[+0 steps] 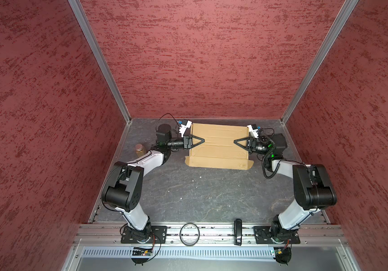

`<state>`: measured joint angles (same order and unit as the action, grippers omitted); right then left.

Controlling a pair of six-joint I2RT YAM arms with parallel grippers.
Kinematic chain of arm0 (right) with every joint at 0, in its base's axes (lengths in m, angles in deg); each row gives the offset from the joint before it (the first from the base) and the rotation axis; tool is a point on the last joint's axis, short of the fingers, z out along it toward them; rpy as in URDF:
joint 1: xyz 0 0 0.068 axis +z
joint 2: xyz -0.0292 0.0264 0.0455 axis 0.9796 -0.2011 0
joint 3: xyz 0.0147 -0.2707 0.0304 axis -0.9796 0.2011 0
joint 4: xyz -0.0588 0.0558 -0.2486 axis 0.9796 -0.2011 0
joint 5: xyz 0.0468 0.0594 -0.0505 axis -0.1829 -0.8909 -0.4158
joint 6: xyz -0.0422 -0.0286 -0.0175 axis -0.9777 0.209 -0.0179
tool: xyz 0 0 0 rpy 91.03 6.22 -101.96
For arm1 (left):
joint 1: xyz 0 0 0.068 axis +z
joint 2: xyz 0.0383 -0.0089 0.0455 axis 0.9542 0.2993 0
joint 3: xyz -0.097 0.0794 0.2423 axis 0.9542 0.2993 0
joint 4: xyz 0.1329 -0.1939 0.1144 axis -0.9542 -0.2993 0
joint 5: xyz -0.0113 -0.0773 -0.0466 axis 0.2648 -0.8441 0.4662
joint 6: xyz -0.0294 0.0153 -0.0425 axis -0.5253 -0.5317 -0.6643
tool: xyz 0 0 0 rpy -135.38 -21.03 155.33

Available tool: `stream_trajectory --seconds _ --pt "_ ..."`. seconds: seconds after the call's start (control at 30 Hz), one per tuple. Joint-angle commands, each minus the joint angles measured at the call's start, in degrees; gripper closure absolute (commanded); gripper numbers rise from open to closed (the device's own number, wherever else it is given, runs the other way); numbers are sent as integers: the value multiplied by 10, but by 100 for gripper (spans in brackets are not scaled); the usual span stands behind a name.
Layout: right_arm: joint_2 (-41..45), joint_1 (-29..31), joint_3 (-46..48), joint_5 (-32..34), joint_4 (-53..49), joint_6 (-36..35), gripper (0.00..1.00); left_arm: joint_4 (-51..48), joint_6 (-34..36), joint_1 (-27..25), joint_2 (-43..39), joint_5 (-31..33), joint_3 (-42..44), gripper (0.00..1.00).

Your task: Fold the paper box

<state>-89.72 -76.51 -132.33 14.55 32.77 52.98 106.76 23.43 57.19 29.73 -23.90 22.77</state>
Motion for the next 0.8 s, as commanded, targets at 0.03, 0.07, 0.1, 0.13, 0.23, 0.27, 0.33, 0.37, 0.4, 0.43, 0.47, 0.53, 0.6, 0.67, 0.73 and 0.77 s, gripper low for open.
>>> stream_trajectory --seconds 0.03,0.07,0.1,0.13,0.23,0.27,0.33,0.37,0.4,0.43,0.47,0.53,0.6,0.67,0.73,0.77 --pt "3 10 -10 9 37 20 37 23 1 3 2 2 11 53" --pt "3 8 -9 10 41 23 36 23 0 5 2 2 13 53" --pt "4 7 -7 10 48 27 36 23 0 8 1 2 14 53" --pt "4 5 -4 10 57 32 36 24 -2 11 1 3 15 53" --pt "9 -6 6 12 70 38 34 24 -7 21 1 3 17 53" --pt "11 -10 9 10 71 39 34 22 -8 26 1 3 18 53" --pt "17 -19 17 11 74 38 33 18 -10 35 2 2 19 53" --pt "19 -23 21 12 77 37 32 15 -11 40 2 2 19 53" --pt "22 -27 23 12 77 35 32 13 -12 44 2 2 19 53" --pt "24 -33 26 12 75 34 32 11 -15 48 2 2 19 53" --pt "25 -38 29 11 76 32 32 10 -18 51 2 1 19 53" --pt "26 -47 34 12 76 27 31 8 -28 57 4 0 16 53" --pt "29 -57 40 11 77 19 31 -5 -35 61 7 -3 8 53" --pt "33 -68 46 13 64 -4 31 -24 -41 66 9 -4 -2 53" --pt "42 -77 49 17 24 -46 31 -69 -42 70 12 -7 -20 53" --pt "51 -79 50 24 -5 -77 31 -86 -43 72 14 -8 -29 53"
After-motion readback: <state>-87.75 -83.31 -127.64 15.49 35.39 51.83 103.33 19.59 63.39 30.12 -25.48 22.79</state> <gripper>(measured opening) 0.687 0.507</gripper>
